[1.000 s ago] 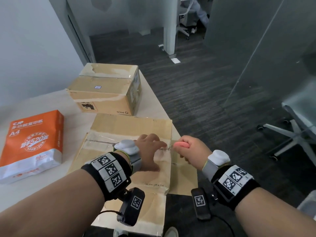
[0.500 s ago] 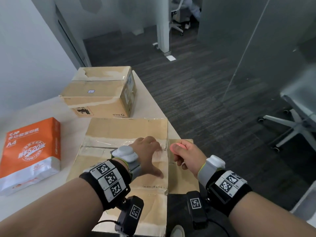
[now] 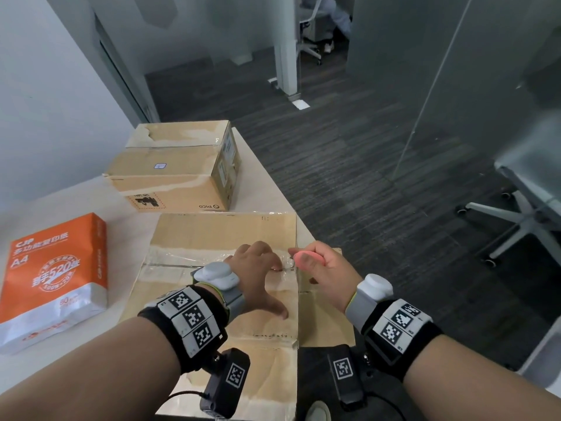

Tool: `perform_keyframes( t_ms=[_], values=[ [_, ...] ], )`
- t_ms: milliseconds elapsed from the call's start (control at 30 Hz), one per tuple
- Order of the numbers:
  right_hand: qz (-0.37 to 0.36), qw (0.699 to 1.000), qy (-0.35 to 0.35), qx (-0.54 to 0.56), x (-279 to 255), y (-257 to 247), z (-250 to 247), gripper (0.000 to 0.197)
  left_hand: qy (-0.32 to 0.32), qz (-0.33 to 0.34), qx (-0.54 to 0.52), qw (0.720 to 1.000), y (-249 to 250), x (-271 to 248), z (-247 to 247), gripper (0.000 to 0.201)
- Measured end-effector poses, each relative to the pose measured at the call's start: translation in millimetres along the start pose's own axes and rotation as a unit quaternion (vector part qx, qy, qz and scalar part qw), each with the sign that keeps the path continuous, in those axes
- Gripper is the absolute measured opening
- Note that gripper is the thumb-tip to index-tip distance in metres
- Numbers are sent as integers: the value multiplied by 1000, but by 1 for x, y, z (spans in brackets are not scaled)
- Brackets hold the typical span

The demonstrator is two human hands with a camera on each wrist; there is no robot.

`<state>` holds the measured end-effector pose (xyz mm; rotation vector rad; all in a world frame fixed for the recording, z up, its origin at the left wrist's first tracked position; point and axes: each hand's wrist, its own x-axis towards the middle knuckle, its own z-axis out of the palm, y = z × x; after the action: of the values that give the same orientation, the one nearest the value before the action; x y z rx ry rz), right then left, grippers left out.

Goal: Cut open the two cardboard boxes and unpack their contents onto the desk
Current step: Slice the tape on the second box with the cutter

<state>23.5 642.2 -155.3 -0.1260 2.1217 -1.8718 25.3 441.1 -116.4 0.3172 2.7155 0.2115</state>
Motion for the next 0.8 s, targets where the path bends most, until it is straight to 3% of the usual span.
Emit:
perform_keyframes(
  t_ms=[67,300,433,567,800],
  values=[
    [-3,999,-5,-50,4,-1,1,20,-2,-11,-2,1000,-2,1,0,89],
    [16,998,1,-68,10,-1,-3,17,-3,-13,-8,1000,-2,5,1,95],
    [-29,986,-2,-166,19,-9,-5,13,-20,-14,-32,999,-9,5,-2,92],
    [-22,949,-69,-307,29,-24,-7,25,-32,-17,-52,998,-11,7,-6,84],
    [-13,866,-172,-470,46,-61,2,23,-28,-21,-82,996,-14,14,-1,77]
  ],
)
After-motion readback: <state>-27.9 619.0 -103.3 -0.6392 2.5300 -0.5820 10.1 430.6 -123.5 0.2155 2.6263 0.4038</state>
